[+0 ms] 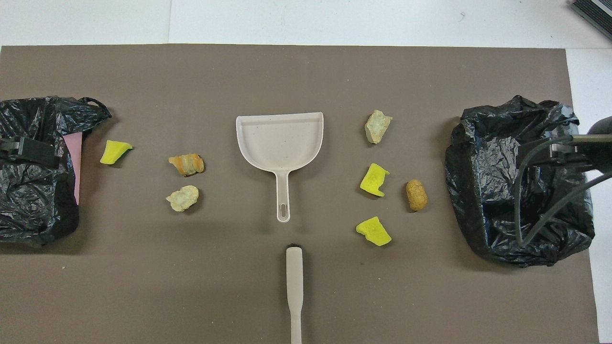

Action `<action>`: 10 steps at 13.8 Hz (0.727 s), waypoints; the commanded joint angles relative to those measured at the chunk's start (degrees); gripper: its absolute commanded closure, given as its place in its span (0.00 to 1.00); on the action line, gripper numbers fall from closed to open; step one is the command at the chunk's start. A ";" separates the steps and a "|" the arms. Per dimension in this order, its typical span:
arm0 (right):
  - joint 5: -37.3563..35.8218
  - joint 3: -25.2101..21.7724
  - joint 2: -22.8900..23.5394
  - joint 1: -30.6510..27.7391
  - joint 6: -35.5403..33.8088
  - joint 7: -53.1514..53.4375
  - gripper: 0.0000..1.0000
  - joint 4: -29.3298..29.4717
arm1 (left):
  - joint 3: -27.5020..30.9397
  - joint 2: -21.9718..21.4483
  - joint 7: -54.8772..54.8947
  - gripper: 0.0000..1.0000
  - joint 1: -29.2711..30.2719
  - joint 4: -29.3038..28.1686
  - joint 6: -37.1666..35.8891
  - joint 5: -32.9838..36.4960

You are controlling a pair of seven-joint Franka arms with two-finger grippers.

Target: Sweep and dump trash in bin

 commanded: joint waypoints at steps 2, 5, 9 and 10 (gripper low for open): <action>1.29 -3.20 0.14 3.68 -0.82 1.60 0.00 0.10 | -0.10 -0.96 0.17 0.00 0.03 -0.50 -0.54 -0.38; 1.20 -3.29 -0.04 3.52 -0.91 1.69 0.00 -0.17 | -0.18 -0.96 -0.10 0.00 0.21 -0.68 -0.54 -0.46; 1.11 -3.29 -0.04 3.17 -0.65 1.16 0.00 -0.17 | -0.62 -2.97 -0.27 0.00 -0.85 -4.01 0.08 -0.73; 1.11 -3.29 -0.04 3.17 -0.47 1.16 0.00 -0.17 | -0.71 -3.67 -0.27 0.00 -1.55 -5.24 0.08 -0.81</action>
